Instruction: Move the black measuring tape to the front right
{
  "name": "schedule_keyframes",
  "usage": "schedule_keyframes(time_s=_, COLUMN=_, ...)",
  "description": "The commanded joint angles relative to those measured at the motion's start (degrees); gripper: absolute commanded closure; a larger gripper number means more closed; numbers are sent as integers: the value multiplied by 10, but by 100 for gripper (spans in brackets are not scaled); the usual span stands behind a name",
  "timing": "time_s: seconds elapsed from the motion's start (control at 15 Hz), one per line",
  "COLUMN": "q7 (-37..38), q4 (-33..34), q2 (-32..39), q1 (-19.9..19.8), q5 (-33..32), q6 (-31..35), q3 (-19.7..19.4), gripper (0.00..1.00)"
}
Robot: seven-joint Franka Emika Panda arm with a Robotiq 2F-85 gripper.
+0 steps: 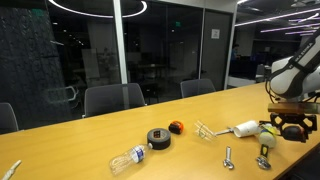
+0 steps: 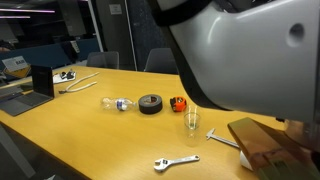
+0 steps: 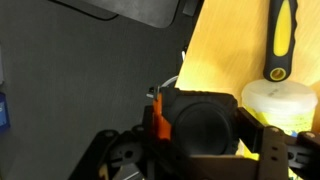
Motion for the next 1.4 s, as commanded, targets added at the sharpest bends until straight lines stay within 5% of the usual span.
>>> schedule_keyframes(time_s=0.0, q7=-17, q4=-27, q2=-4, q1=-13, q5=29, q6=58, q3=-7, gripper=45)
schedule_keyframes(time_s=0.33, q7=-133, q4=-49, q2=30, q1=-10, q5=191, q6=144, q3=-9, gripper=45)
schedule_keyframes(time_s=0.73, q7=-257, q4=-47, q2=73, q1=-11, q5=360, q6=149, q3=-8, gripper=45)
schedule_keyframes(time_s=1.2, q7=-318, q4=-33, q2=106, q1=-10, q5=430, q6=132, q3=-9, gripper=45)
schedule_keyframes(time_s=1.27, q7=-314, q4=-31, q2=109, q1=-8, q5=422, q6=129, q3=-11, gripper=5)
schedule_keyframes(time_s=1.33, q7=-309, q4=-30, q2=113, q1=-6, q5=415, q6=129, q3=-13, gripper=3)
